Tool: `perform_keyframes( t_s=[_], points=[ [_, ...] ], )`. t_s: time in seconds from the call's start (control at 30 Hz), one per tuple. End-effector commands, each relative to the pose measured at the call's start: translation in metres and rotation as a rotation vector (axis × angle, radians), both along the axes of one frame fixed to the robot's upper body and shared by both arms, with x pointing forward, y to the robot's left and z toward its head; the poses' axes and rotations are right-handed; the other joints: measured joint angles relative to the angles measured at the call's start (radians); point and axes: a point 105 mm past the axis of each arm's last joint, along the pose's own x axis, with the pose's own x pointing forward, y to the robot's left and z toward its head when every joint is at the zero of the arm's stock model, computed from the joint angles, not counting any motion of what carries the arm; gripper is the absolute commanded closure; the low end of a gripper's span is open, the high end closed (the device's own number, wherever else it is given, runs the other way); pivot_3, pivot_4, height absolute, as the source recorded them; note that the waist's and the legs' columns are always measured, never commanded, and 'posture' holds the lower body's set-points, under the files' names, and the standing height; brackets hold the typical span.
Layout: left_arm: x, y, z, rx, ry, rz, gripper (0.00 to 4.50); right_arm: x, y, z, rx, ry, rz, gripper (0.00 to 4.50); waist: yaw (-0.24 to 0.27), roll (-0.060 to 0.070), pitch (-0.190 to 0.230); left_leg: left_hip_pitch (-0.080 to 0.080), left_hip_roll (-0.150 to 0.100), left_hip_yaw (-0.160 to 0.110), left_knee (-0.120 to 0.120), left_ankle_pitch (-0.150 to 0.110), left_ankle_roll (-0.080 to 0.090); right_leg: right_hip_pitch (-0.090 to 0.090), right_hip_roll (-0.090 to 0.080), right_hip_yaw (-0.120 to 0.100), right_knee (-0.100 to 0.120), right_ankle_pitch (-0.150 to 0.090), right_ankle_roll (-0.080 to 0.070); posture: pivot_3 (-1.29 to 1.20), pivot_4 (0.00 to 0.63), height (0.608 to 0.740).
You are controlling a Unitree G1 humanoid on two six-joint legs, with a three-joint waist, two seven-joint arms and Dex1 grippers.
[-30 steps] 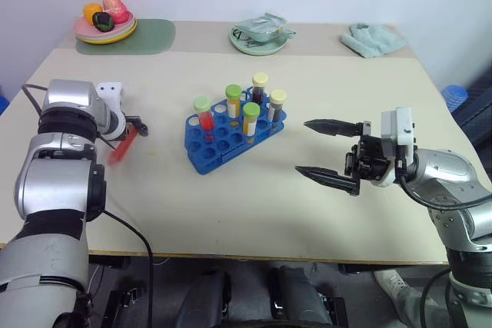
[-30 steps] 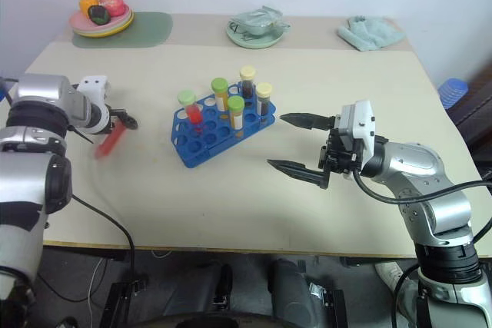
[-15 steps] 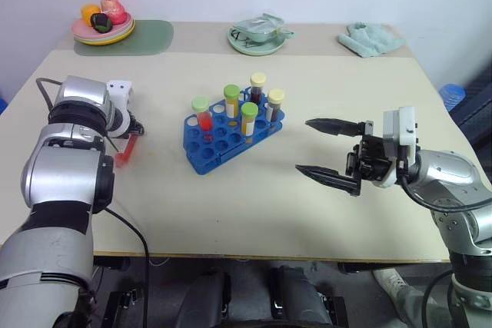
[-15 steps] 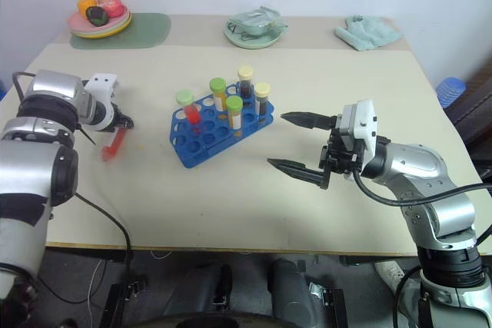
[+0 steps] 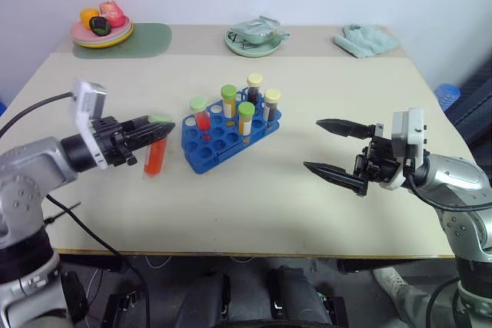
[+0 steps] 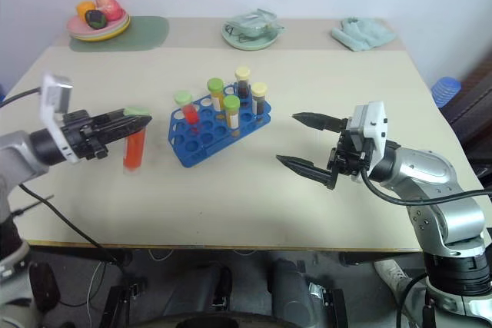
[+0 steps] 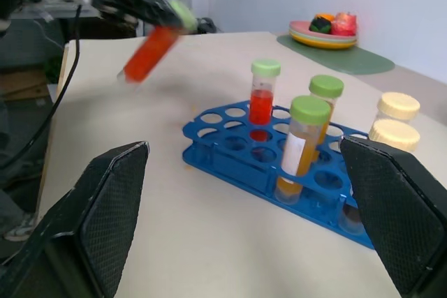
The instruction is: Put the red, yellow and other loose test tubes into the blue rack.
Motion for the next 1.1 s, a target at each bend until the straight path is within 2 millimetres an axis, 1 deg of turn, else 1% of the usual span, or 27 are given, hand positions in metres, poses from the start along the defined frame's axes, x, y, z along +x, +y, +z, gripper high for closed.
perform_keyframes(
  t_s=[0.03,0.13,0.23,0.47,0.53,0.6,0.7,0.87,1.1],
  points=[
    [0.004,-0.022,0.017,0.046,-0.220,-0.046,3.29,-0.002,-0.005,0.012,-0.005,-0.045,-0.013,0.00,0.003,0.000,0.000,0.001,0.000,0.000,0.000,0.000,0.001,0.001,0.000,0.000,-0.001,0.000,0.000,0.00,0.150,0.740],
    [0.011,-0.039,0.017,0.126,-0.387,-0.052,3.29,-0.002,-0.008,0.015,-0.007,-0.047,-0.030,0.00,0.009,0.000,0.000,0.000,0.000,0.000,-0.001,-0.001,0.001,0.001,0.000,0.000,-0.004,0.000,0.000,0.00,0.150,0.740],
    [0.021,-0.052,0.016,0.104,-0.481,-0.032,3.29,-0.005,-0.011,0.016,-0.013,-0.043,-0.053,0.00,0.014,0.000,0.000,-0.001,0.000,0.001,-0.001,0.001,-0.002,0.000,0.000,0.000,-0.006,0.000,0.000,0.00,0.150,0.740],
    [0.042,-0.071,0.001,0.072,-0.586,0.004,3.29,-0.013,-0.021,0.011,-0.018,-0.015,-0.118,0.00,0.019,0.000,0.000,-0.002,0.000,0.001,-0.001,-0.002,0.003,0.000,0.000,0.000,-0.007,0.000,0.000,0.00,0.150,0.740],
    [0.048,-0.077,-0.003,0.066,-0.603,0.017,3.29,-0.015,-0.023,0.010,-0.014,-0.009,-0.133,0.00,0.019,0.000,0.000,-0.002,0.000,0.001,-0.001,-0.002,0.003,0.001,0.000,0.000,-0.007,0.000,0.001,0.00,0.150,0.740],
    [0.054,-0.088,-0.009,0.041,-0.603,0.007,3.29,-0.017,-0.024,0.010,-0.016,-0.007,-0.144,0.00,0.019,0.000,0.000,-0.002,0.000,0.001,-0.001,-0.002,0.003,0.001,0.000,0.000,-0.007,0.000,0.001,0.00,0.150,0.740],
    [0.058,-0.096,-0.015,0.019,-0.597,-0.016,3.29,-0.020,-0.025,0.012,-0.018,-0.008,-0.155,0.00,0.017,0.000,0.000,-0.002,0.000,0.001,-0.001,-0.002,0.004,0.000,0.000,0.000,-0.007,0.000,0.001,0.00,0.150,0.740],
    [0.064,-0.103,-0.024,-0.017,-0.562,-0.041,3.29,-0.023,-0.027,0.014,-0.019,-0.008,-0.175,0.00,0.018,0.000,0.000,-0.002,0.000,0.001,-0.001,-0.002,0.004,0.000,0.001,0.000,-0.006,0.000,0.001,0.00,0.150,0.740],
    [0.069,-0.104,-0.044,0.005,-0.530,-0.055,3.29,-0.026,-0.029,0.014,-0.017,-0.010,-0.193,0.00,0.018,0.000,0.000,-0.002,0.000,0.001,-0.001,-0.002,0.004,0.001,0.001,0.000,-0.006,0.000,0.001,0.00,0.150,0.740]
  ],
)
